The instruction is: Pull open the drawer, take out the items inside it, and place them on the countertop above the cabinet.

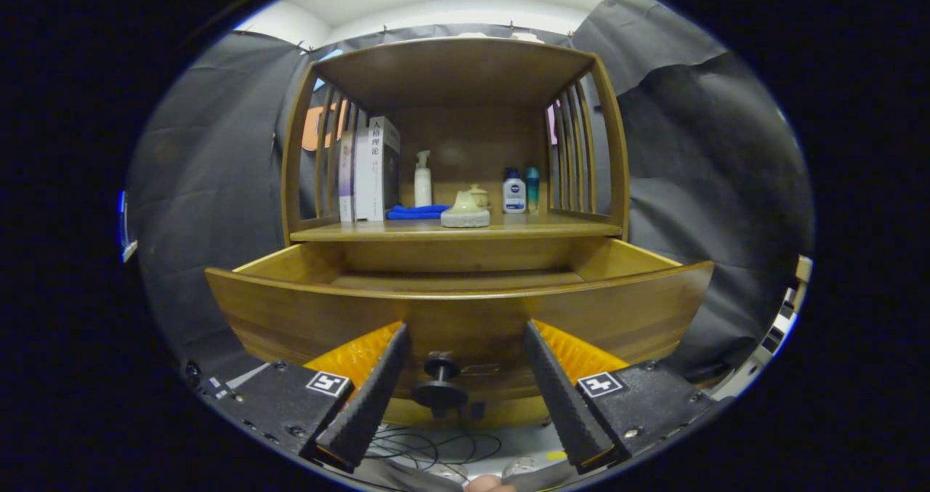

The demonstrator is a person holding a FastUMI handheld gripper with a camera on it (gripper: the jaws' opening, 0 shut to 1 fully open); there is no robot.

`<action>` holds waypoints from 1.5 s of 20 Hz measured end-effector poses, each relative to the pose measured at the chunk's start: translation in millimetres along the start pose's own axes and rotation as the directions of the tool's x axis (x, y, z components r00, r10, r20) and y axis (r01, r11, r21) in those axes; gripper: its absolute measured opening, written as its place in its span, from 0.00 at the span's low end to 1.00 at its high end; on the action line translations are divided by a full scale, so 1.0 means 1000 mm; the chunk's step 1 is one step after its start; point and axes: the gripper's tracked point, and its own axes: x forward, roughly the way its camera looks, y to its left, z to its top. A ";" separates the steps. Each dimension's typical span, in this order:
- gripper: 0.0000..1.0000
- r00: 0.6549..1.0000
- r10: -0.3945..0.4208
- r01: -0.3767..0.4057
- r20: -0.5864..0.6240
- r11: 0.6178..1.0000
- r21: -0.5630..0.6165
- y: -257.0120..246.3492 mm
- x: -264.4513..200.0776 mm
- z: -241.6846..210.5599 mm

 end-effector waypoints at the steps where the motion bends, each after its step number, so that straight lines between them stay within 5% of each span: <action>1: 0.99 1.000 0.000 0.000 0.001 1.000 0.002 0.000 0.001 0.000; 8: 1.00 1.000 0.006 -0.006 0.017 1.000 0.006 0.001 0.003 0.004; 30: 1.00 1.000 0.016 -0.016 -0.005 0.998 0.054 0.006 0.129 0.034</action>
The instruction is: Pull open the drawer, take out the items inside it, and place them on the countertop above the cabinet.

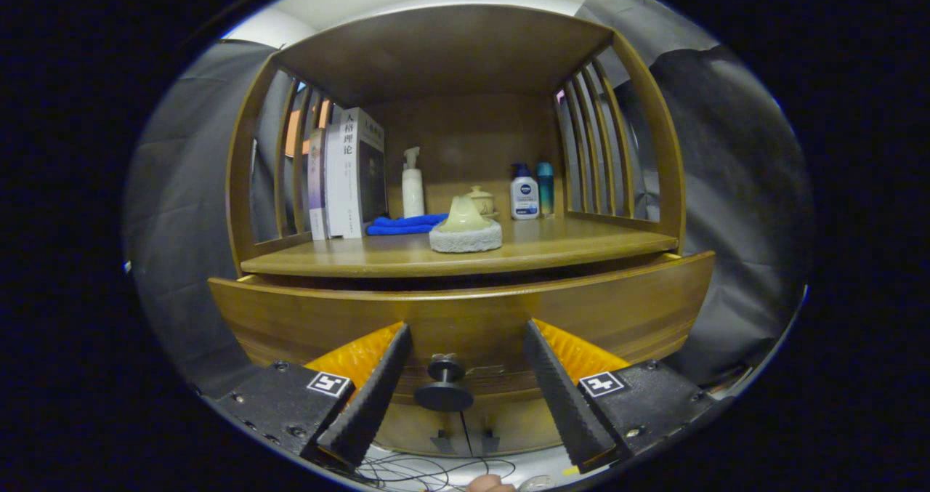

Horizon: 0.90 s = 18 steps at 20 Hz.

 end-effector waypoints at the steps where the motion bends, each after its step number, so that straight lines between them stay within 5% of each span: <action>1: 1.00 1.000 0.001 -0.001 -0.003 1.000 0.007 0.000 0.006 0.001; 18: 1.00 1.000 0.001 -0.002 0.026 1.000 0.024 0.001 0.037 0.007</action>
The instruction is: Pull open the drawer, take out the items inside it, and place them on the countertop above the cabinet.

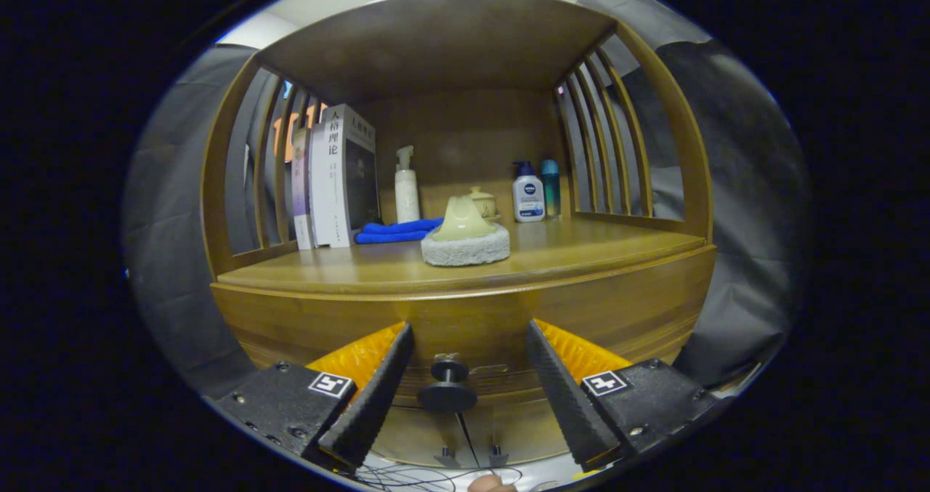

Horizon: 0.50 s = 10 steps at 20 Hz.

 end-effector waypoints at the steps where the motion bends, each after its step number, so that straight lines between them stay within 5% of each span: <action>1: 1.00 1.000 -0.007 0.007 -0.003 1.000 0.007 -0.002 -0.001 0.000; 6: 1.00 0.999 -0.013 0.012 0.037 1.000 0.029 -0.017 -0.021 0.023; 10: 1.00 0.998 0.062 -0.063 0.015 0.993 0.095 -0.025 -0.051 0.029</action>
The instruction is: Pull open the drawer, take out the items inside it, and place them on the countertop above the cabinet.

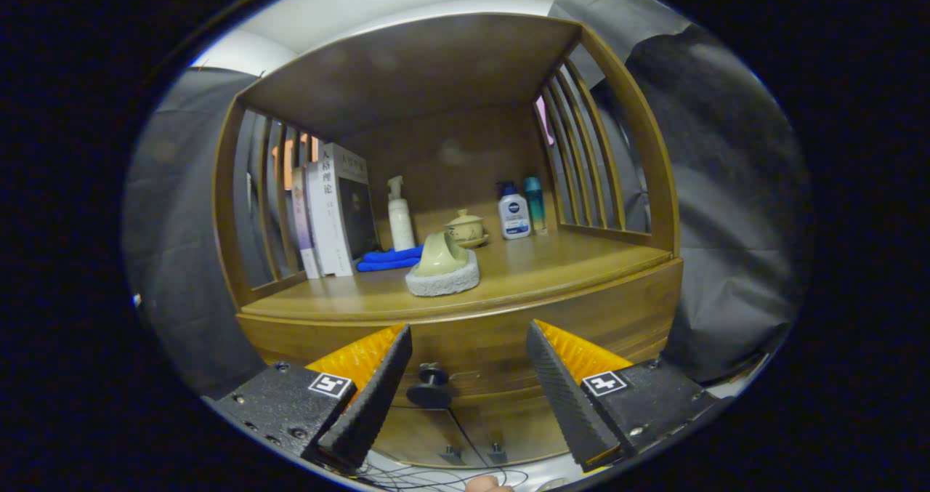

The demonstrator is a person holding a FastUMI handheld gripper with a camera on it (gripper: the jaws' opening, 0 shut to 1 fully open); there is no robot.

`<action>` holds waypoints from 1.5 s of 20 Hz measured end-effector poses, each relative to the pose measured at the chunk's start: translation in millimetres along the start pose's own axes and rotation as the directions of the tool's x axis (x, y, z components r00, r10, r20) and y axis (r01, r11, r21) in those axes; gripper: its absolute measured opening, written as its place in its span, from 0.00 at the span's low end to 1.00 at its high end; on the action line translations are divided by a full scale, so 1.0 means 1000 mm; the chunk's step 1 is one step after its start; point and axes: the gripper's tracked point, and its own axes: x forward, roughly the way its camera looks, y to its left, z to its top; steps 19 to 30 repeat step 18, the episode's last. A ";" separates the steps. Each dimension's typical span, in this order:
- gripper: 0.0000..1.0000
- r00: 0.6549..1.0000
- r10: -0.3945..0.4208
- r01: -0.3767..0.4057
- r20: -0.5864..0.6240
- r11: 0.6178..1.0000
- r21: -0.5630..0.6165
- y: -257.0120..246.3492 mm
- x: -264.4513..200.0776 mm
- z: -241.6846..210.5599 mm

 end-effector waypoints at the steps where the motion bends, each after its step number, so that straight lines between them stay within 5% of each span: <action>1: 1.00 1.000 0.015 -0.015 -0.017 1.000 0.012 -0.002 -0.010 -0.002; 17: 1.00 0.996 0.022 -0.003 0.092 0.980 -0.201 0.007 -0.183 -0.019; 30: 1.00 0.995 0.016 0.004 0.096 0.979 -0.205 0.004 -0.188 -0.019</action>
